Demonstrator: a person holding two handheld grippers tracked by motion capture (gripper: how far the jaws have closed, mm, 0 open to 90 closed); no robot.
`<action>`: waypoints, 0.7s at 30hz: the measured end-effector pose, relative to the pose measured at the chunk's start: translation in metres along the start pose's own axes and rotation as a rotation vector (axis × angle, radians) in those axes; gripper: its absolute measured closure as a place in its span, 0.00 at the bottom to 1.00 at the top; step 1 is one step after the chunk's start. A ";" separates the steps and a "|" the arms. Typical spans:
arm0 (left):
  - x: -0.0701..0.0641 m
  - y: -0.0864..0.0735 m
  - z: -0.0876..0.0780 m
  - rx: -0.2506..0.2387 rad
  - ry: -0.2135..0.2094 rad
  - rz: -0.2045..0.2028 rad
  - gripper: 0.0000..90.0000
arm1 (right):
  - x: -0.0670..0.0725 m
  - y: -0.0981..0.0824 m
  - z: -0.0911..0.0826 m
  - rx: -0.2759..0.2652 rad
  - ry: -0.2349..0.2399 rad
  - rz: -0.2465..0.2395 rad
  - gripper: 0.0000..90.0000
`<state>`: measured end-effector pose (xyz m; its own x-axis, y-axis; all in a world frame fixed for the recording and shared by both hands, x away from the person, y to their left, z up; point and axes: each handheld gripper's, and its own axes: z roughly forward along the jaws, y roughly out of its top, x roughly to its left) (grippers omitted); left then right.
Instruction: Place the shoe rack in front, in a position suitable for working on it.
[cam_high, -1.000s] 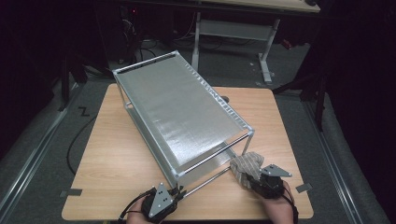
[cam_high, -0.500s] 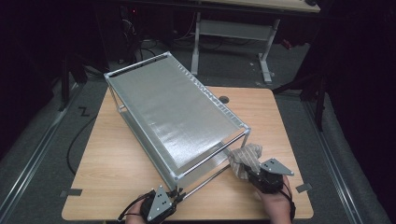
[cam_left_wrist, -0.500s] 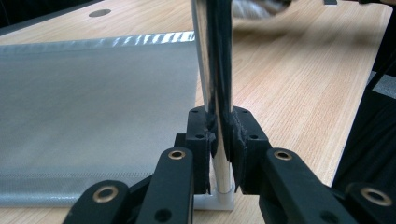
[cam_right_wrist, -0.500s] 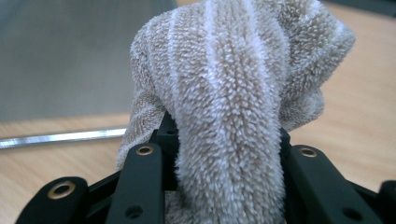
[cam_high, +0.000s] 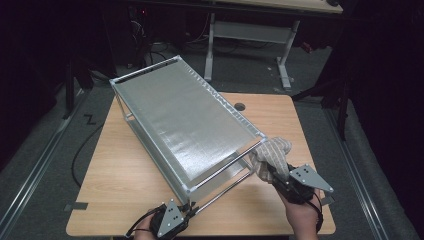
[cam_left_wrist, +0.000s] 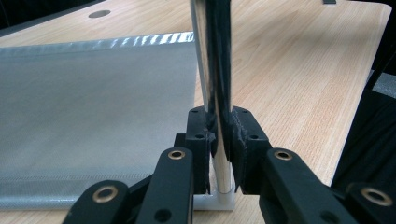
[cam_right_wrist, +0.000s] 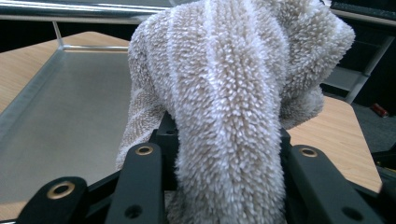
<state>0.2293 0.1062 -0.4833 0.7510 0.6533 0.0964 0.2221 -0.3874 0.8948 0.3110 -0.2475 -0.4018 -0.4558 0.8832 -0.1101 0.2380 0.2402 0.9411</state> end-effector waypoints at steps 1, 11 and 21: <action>0.000 0.000 0.000 0.000 0.001 0.000 0.87 | 0.000 -0.001 0.001 0.006 -0.002 -0.001 0.69; 0.000 0.000 0.000 0.001 0.000 0.004 0.87 | 0.001 -0.026 0.020 0.119 0.019 0.003 0.69; 0.000 0.001 0.001 0.001 -0.006 0.007 0.87 | 0.004 -0.060 0.045 0.313 0.074 0.014 0.69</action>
<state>0.2300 0.1056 -0.4832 0.7562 0.6467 0.0998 0.2174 -0.3921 0.8939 0.3339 -0.2403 -0.4733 -0.5090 0.8584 -0.0638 0.4915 0.3507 0.7971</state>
